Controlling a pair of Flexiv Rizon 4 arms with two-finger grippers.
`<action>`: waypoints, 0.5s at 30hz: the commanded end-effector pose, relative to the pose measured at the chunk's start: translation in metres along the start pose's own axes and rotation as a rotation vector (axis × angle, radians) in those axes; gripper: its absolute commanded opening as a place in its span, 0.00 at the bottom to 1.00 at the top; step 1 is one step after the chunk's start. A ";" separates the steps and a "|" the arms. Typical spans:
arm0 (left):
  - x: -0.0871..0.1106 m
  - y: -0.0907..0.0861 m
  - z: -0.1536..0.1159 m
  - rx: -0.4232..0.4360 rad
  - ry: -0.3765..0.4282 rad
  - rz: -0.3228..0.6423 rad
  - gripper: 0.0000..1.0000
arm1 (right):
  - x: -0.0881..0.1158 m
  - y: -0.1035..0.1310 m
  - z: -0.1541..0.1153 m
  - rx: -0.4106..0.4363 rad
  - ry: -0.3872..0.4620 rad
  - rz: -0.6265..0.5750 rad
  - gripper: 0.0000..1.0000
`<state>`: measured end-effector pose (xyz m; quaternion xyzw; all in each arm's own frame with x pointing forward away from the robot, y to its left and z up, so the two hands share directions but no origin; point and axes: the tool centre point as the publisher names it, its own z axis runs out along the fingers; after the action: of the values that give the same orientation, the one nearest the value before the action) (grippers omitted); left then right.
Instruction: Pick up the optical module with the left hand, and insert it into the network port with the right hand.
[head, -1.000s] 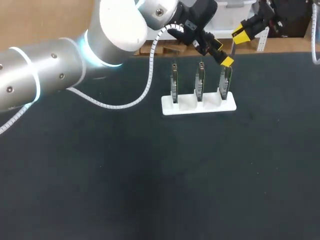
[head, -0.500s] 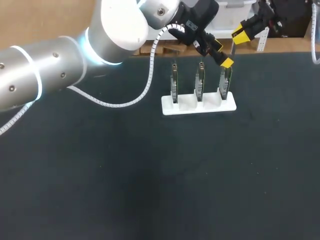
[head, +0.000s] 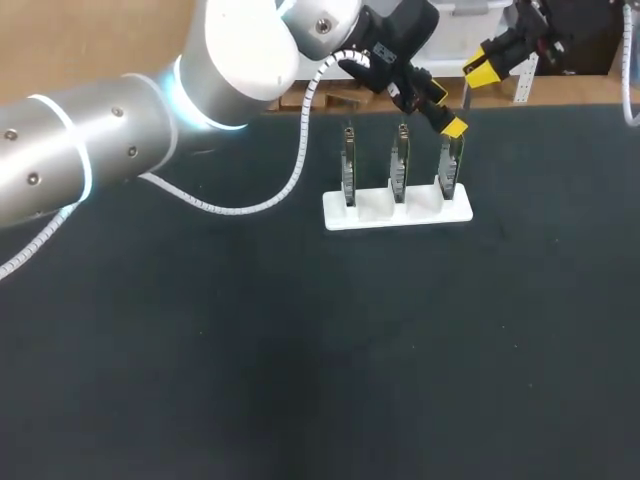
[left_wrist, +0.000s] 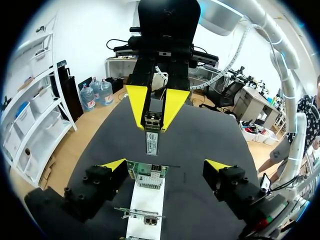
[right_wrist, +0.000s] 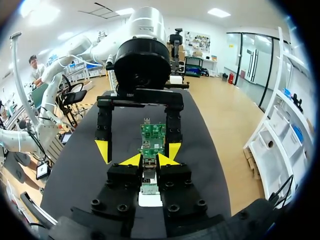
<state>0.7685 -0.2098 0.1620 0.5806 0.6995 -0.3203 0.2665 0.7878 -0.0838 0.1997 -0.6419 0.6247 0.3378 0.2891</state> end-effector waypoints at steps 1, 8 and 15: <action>-0.001 0.004 0.002 0.011 0.002 0.001 1.00 | -0.001 -0.003 0.000 -0.004 0.000 0.000 0.00; -0.005 0.003 0.005 0.017 0.017 0.013 1.00 | 0.000 -0.003 0.001 -0.006 0.003 0.001 0.00; -0.004 0.003 0.005 0.014 0.014 0.011 1.00 | 0.000 -0.003 0.001 -0.008 0.003 -0.001 0.00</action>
<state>0.7691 -0.2141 0.1613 0.5874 0.6954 -0.3200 0.2627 0.7886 -0.0828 0.1992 -0.6433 0.6242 0.3380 0.2870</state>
